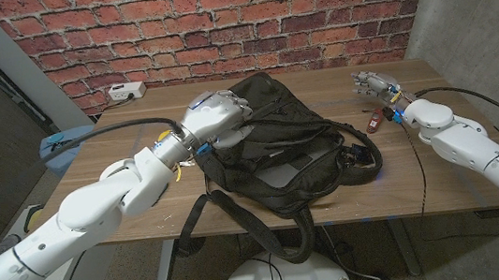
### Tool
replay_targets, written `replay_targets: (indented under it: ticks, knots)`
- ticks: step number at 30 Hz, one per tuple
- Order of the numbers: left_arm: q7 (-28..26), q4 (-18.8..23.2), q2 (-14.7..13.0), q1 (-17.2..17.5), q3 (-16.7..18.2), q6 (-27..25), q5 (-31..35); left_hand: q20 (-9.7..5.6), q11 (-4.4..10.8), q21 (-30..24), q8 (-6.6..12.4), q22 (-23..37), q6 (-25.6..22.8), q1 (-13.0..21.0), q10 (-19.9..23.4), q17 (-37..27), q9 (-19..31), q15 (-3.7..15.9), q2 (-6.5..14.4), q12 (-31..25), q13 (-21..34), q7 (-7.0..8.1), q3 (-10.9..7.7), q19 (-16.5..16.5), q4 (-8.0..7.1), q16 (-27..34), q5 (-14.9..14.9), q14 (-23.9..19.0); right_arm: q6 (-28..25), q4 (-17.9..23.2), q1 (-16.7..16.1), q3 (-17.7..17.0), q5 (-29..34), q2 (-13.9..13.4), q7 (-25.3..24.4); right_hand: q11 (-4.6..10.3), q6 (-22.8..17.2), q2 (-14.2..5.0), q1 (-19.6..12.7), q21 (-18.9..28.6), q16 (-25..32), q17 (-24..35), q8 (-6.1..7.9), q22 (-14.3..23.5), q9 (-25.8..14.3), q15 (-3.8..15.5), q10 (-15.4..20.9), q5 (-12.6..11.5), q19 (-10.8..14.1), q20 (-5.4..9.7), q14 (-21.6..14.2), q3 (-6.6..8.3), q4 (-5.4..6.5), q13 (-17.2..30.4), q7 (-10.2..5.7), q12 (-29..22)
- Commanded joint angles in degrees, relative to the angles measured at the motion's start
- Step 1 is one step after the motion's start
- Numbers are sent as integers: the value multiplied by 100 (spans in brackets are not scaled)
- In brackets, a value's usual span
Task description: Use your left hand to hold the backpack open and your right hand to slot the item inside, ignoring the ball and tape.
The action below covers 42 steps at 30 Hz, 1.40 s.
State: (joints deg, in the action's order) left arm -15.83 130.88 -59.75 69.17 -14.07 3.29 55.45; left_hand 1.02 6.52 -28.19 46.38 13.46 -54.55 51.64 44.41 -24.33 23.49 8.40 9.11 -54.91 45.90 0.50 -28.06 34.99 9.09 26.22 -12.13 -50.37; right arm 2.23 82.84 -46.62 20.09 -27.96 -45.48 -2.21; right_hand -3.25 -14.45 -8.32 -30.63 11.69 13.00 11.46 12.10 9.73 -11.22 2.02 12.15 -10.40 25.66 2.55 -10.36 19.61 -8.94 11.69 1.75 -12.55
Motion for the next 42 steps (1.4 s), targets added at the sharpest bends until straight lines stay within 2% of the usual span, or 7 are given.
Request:
replay_targets:
  ticks: [1, 16, 25, 33, 40, 42]
  knots:
    - [235, -33, 141, -287, 104, 84, -294, -7, -19, -39, 41, 29, 3, 60, 24, -12, 9, -4, -21, -46, 14, -39, -50, -28, -2, -18, 23, -40, -617, 512, -12, 35, 291, -361, -214, -6, -70, -4, -87, 52, 33, -3, 40, 11, -12, -11, 54, -25, 45, 94, -71, 5, -13, 19, 22, -26]
    - [693, 222, 268, -366, 270, -50, -550, -8, -29, -87, 81, 38, 30, 64, 26, -62, -9, -2, -23, -48, 6, -41, -55, -51, -7, -34, 37, -52, -1293, 1147, -112, -64, 260, -752, -189, -22, -118, 34, -116, 44, 34, -1, 42, 12, -14, -38, 92, -21, 76, 85, -103, -13, -21, 25, 35, -26]
    - [878, 283, 349, -352, 421, -153, -723, -16, -32, -119, 112, 43, 55, 68, 11, -85, -8, 6, -24, -62, 27, -46, -64, -69, -8, -54, 42, -58, -1583, 1287, 254, 283, 751, -1006, 151, -10, -148, 47, -129, 35, 34, 2, 44, 13, -16, -34, 111, -18, 83, 84, -120, -24, -20, 30, 17, -27]
    - [1084, 372, 429, -384, 418, -319, -726, -19, -32, -144, 130, 47, 59, 71, 12, -106, -22, 8, -21, -62, 19, -54, -68, -77, -9, -63, 46, -67, -1619, 1298, 517, 539, 1215, -1188, 518, 45, -177, 66, -170, 30, 35, -2, 46, 13, -17, 2, 122, -19, 99, 87, -148, -25, -37, 35, -16, -23]
    - [1182, 399, 601, -501, 301, -523, -695, -21, -40, -170, 159, 50, 71, 88, 14, -121, -12, 5, -25, -75, 31, -68, -79, -82, 3, -74, 46, -76, -1508, 1345, 500, 580, 1540, -1502, 761, 68, -191, 76, -189, 26, 33, -2, 45, 13, -19, 16, 130, -19, 109, 87, -157, -29, -41, 38, -26, -21]
    - [1222, 407, 619, -515, 287, -553, -733, -20, -25, -178, 165, 50, 61, 83, 15, -131, -21, 3, -25, -75, 30, -77, -74, -81, -3, -75, 48, -73, -1472, 1329, 492, 573, 1581, -1519, 789, 72, -187, 78, -193, 26, 31, -2, 43, 13, -19, 25, 133, -18, 112, 90, -157, -30, -41, 39, -33, -21]
